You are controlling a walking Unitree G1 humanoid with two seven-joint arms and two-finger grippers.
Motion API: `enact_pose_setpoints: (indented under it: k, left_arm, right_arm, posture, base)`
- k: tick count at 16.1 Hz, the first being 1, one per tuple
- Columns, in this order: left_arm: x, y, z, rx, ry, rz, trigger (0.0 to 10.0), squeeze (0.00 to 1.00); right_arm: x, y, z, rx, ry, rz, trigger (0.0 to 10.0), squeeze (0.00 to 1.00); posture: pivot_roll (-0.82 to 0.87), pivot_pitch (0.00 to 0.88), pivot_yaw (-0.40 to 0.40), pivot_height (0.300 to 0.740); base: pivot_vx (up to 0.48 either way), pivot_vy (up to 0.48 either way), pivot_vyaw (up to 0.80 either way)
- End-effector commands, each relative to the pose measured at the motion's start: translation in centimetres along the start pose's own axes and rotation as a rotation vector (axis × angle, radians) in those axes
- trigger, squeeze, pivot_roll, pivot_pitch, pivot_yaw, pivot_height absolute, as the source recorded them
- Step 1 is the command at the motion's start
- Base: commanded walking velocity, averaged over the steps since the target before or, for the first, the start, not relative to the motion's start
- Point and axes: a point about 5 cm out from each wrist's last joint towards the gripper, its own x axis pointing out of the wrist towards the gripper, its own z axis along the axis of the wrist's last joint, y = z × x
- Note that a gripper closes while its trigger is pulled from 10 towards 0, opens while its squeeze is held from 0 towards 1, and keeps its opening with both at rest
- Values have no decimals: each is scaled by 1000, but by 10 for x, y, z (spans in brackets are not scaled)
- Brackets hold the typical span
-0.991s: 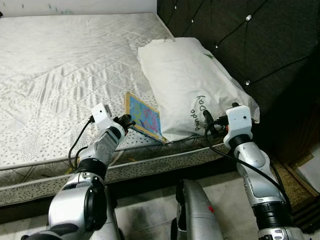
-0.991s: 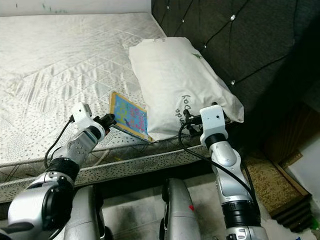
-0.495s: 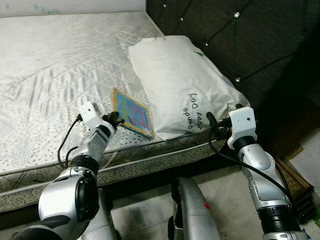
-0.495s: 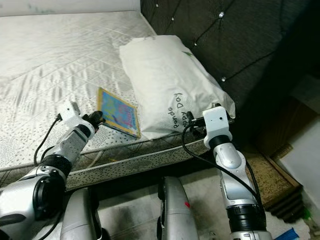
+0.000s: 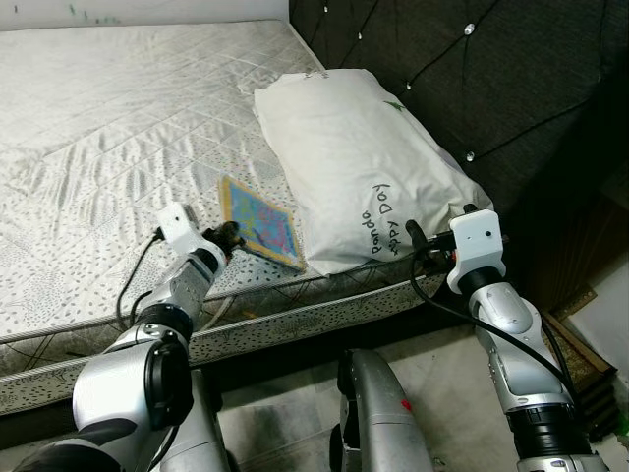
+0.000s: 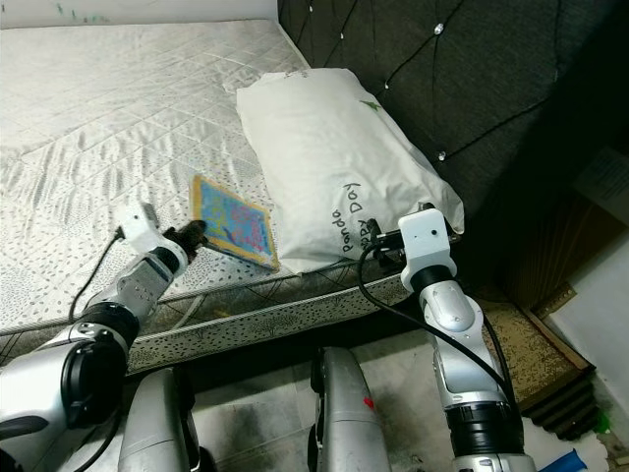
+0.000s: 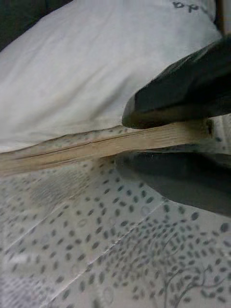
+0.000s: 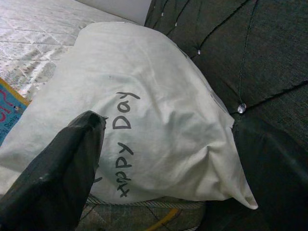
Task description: Clean up the room
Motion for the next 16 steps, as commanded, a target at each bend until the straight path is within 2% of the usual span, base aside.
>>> enact_pose_setpoints:
  k: [1,5,8,12,16]
  left_arm:
    - [1,-4,-3,12,33,-11,10000,1000]
    - [-3,13,6,18,41,80,10000,1000]
    - [-8,27,22,31,-6,146,10000,1000]
    - [-13,39,34,66,-44,207,10000,1000]
    - [-10,33,34,142,-73,201,10000,1000]
  right_arm:
    - [0,-4,7,-11,-20,-7,10000,0]
    - [0,-2,7,-8,-23,-5,10000,0]
    - [0,-2,7,-8,-24,-7,10000,0]
    - [2,-2,7,-9,-26,-5,10000,0]
    - [5,4,7,1,-30,-2,10000,0]
  posture:
    - [-292,0,-71,560]
    - [-291,0,-68,560]
    - [-289,0,-67,560]
    - [-283,0,-66,560]
    - [-253,0,-59,560]
  base:
    - [0,0,0]
    - [0,0,0]
    - [0,0,0]
    - [0,0,0]
    - [0,0,0]
